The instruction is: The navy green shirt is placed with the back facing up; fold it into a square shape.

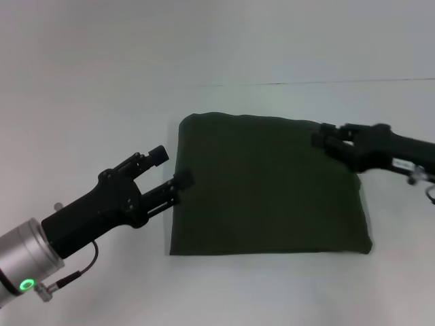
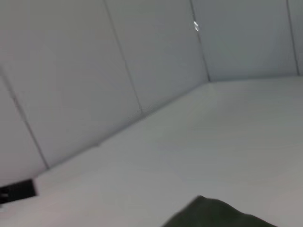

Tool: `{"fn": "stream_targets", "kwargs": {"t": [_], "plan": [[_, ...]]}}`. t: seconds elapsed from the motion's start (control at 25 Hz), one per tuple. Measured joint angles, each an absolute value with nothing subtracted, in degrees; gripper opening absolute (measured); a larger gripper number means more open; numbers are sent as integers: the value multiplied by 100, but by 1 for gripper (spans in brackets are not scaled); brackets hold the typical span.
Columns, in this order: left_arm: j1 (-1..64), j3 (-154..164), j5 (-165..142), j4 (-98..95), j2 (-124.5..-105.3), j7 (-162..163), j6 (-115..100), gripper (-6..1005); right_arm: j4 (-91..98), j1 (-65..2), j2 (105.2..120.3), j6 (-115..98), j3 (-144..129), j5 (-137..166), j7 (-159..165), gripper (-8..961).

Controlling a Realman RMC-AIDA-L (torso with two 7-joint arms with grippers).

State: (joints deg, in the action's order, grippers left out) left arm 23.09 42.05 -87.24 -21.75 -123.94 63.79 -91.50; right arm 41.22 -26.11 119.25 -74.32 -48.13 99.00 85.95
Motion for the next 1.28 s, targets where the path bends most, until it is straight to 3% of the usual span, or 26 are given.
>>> {"fn": "stream_targets", "kwargs": {"t": [0.24, 0.44, 0.84, 1.08, 1.28], "plan": [[2200, 4219, -8732, -2179, -12389, 6297, -9458, 794, 3931, -2236, 11926, -8902, -4114, 9885, 7876, 324], [2163, 4227, -8856, -2219, -12377, 6203, -9818, 793, 3612, -2050, 11872, -9586, -3945, 9885, 7484, 572], [2088, 4216, -9095, -2516, -12349, 5686, -10580, 791, 3508, -1833, 11860, -10465, -3763, 9923, 7175, 934], [2082, 4175, -9708, -2923, -12333, 5743, -10441, 790, 3503, -1821, 11720, -10492, -3702, 10103, 7202, 934], [2068, 4132, -10165, -3321, -12250, 6062, -10234, 789, 3601, -1854, 11511, -10557, -3715, 10233, 7446, 935]]}}
